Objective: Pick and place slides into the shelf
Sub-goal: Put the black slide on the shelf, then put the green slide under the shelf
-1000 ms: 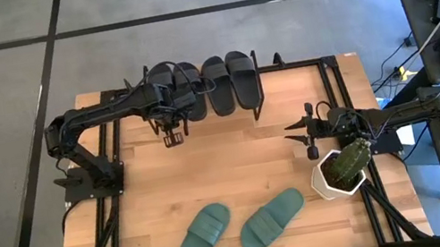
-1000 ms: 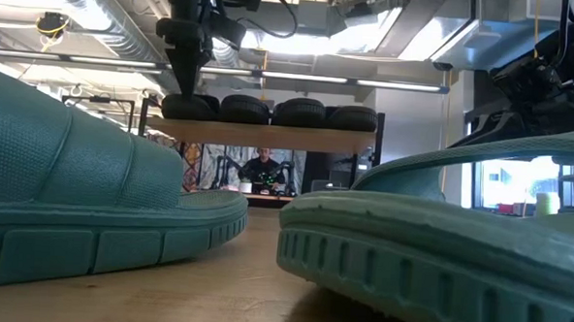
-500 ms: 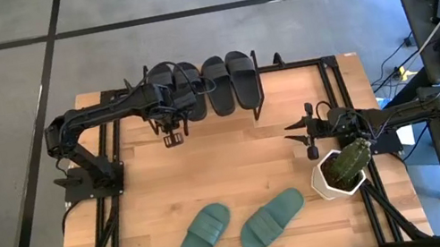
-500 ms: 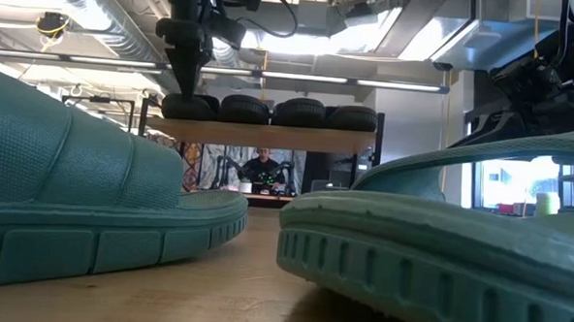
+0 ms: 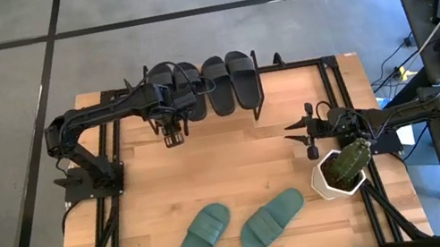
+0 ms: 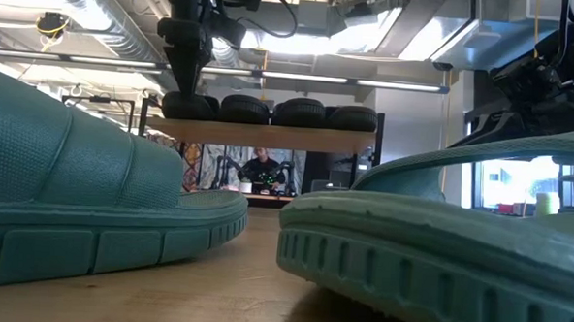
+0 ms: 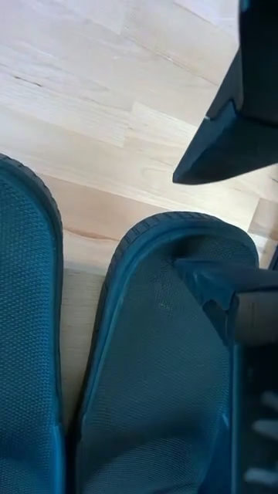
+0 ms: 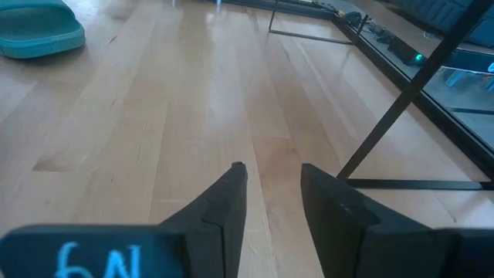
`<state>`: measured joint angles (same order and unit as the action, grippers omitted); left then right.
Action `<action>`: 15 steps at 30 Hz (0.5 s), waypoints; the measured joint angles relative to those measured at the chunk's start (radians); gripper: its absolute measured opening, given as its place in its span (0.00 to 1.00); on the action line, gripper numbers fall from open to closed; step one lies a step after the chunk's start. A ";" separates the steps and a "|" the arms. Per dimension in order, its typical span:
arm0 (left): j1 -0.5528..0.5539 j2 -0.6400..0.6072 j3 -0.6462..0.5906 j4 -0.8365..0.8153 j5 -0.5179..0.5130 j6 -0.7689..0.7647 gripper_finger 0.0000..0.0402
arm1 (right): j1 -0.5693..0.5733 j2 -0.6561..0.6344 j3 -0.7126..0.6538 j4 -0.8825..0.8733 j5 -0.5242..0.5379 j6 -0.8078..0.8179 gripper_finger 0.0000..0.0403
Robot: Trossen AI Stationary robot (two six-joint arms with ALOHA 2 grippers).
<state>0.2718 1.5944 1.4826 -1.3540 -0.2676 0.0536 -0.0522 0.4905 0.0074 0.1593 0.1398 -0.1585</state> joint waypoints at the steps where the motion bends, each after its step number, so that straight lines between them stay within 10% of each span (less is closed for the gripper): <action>1: 0.000 0.000 0.000 0.000 0.000 0.000 0.41 | 0.000 0.000 0.000 0.000 0.000 0.000 0.31; 15: 0.000 -0.007 0.188 -0.107 -0.003 0.005 0.48 | 0.000 0.000 0.000 0.000 0.000 0.000 0.31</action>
<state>0.2718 1.5875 1.6710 -1.4609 -0.2704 0.0582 -0.0523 0.4904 0.0074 0.1590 0.1398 -0.1585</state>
